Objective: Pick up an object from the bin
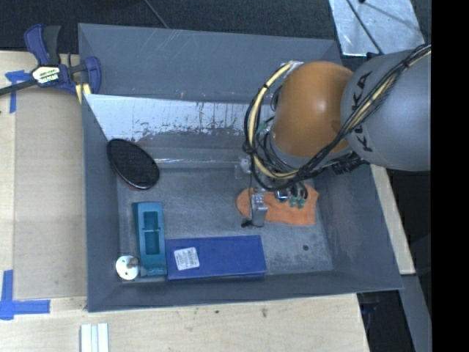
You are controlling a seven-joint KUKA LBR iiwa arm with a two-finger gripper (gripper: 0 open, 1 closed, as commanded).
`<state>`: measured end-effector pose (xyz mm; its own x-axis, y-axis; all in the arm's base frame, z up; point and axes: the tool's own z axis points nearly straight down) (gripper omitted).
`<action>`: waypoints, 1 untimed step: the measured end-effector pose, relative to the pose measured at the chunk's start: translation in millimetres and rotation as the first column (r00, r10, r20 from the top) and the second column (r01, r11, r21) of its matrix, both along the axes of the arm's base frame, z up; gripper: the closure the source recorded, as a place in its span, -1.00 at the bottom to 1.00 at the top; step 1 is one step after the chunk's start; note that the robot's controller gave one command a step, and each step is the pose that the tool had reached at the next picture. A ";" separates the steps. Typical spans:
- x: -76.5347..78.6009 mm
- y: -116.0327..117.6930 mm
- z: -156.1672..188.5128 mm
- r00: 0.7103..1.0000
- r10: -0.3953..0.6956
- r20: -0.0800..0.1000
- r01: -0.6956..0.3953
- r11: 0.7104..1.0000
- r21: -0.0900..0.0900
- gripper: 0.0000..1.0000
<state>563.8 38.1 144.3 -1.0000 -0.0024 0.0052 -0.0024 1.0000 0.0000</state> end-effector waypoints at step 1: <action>1.9 -0.1 4.8 1.000 -0.001 0.008 0.001 1.000 0.001 -1.00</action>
Offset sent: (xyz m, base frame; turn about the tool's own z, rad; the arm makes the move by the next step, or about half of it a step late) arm -0.0067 -0.1059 -0.0743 -0.0465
